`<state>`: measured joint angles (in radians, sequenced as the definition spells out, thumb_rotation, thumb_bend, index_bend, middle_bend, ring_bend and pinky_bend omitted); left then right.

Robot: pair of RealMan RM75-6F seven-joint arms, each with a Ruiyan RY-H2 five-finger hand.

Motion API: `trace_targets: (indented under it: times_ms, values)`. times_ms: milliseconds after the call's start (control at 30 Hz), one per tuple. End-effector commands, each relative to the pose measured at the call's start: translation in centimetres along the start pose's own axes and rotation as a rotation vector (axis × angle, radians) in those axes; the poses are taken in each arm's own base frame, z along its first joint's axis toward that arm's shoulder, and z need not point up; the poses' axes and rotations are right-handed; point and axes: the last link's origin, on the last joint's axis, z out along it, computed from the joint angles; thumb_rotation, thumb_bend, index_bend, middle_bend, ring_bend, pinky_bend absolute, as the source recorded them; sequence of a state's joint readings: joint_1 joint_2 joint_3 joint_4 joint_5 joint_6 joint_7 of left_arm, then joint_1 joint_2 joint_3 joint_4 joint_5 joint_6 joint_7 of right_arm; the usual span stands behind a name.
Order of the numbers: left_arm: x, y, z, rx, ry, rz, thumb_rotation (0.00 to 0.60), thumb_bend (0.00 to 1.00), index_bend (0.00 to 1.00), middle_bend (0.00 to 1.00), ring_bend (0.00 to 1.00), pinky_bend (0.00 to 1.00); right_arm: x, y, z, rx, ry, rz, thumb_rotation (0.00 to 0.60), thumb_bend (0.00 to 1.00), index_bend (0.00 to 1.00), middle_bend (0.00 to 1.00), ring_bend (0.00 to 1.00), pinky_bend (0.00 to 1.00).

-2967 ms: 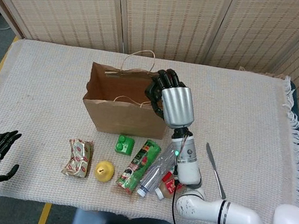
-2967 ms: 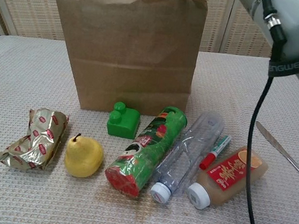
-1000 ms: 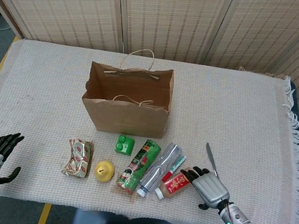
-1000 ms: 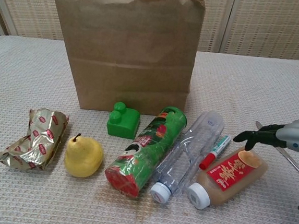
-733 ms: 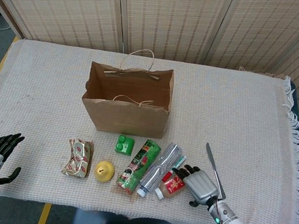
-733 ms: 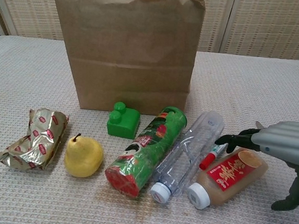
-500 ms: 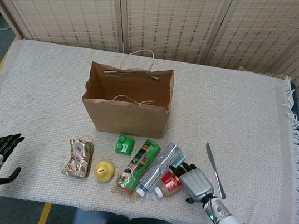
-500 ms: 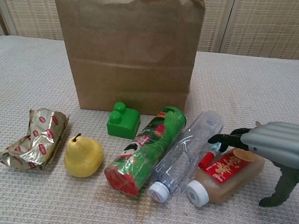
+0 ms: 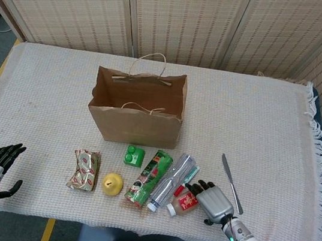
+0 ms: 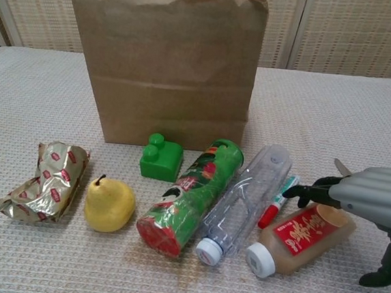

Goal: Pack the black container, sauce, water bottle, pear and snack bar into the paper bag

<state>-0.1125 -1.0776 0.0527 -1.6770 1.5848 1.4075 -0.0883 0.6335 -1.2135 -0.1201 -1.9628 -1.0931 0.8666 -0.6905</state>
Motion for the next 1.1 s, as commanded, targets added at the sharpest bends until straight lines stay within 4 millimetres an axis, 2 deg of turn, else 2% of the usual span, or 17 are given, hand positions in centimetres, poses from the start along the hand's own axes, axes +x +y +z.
trace_targets:
  times_ms: [33, 167, 367, 633, 733, 833, 900, 967, 1033, 1100]
  values:
    - [0.0, 0.0, 0.0, 0.000, 0.000, -0.001, 0.600, 0.38, 0.00, 0.00, 0.00, 0.06, 0.1, 0.2, -0.9, -0.007, -0.010, 0.006, 0.600, 0.01, 0.02, 0.16, 0.07, 0.21]
    - [0.0, 0.0, 0.0, -0.001, 0.000, 0.000, 0.600, 0.38, 0.00, 0.00, 0.00, 0.06, 0.5, 0.4, -1.3, -0.018, 0.014, 0.015, 0.600, 0.01, 0.02, 0.15, 0.07, 0.21]
    - [0.0, 0.1, 0.0, 0.001, -0.001, -0.002, 0.600, 0.38, 0.00, 0.00, 0.00, 0.06, 0.7, 0.2, -0.7, -0.014, 0.079, 0.028, 0.600, 0.01, 0.01, 0.14, 0.05, 0.20]
    - [0.0, 0.0, 0.0, 0.004, -0.003, -0.007, 0.600, 0.38, 0.00, 0.00, 0.00, 0.06, -0.6, -1.4, 1.6, 0.022, 0.050, -0.017, 0.600, 0.01, 0.02, 0.14, 0.05, 0.20]
    - [0.1, 0.0, 0.0, 0.006, -0.004, -0.011, 0.600, 0.38, 0.00, 0.00, 0.00, 0.06, -1.0, -1.9, 2.3, 0.025, 0.034, -0.035, 0.600, 0.01, 0.06, 0.14, 0.05, 0.20]
    - [0.1, 0.0, 0.0, 0.005, -0.008, -0.013, 0.600, 0.38, 0.00, 0.00, 0.00, 0.06, -1.1, -2.2, 2.7, 0.011, 0.041, -0.052, 0.600, 0.07, 0.17, 0.16, 0.10, 0.23]
    - [0.1, 0.0, 0.0, 0.004, -0.008, -0.014, 0.600, 0.38, 0.00, 0.00, 0.00, 0.06, -1.1, -2.3, 2.9, -0.004, 0.055, -0.055, 0.600, 0.16, 0.32, 0.23, 0.20, 0.34]
    - [0.1, 0.0, 0.0, 0.004, -0.007, -0.017, 0.600, 0.38, 0.00, 0.00, 0.00, 0.06, -1.0, -2.4, 2.9, -0.020, 0.082, -0.055, 0.600, 0.25, 0.49, 0.35, 0.35, 0.50]
    - [0.1, 0.0, 0.0, 0.004, -0.009, -0.017, 0.600, 0.38, 0.00, 0.00, 0.00, 0.06, -0.8, -2.3, 2.8, -0.031, 0.102, -0.047, 0.600, 0.30, 0.61, 0.46, 0.47, 0.62]
    - [0.1, 0.0, 0.0, 0.004, -0.009, -0.018, 0.600, 0.38, 0.00, 0.00, 0.00, 0.06, -0.5, -2.0, 2.5, -0.043, 0.129, -0.036, 0.600, 0.33, 0.68, 0.53, 0.54, 0.68]
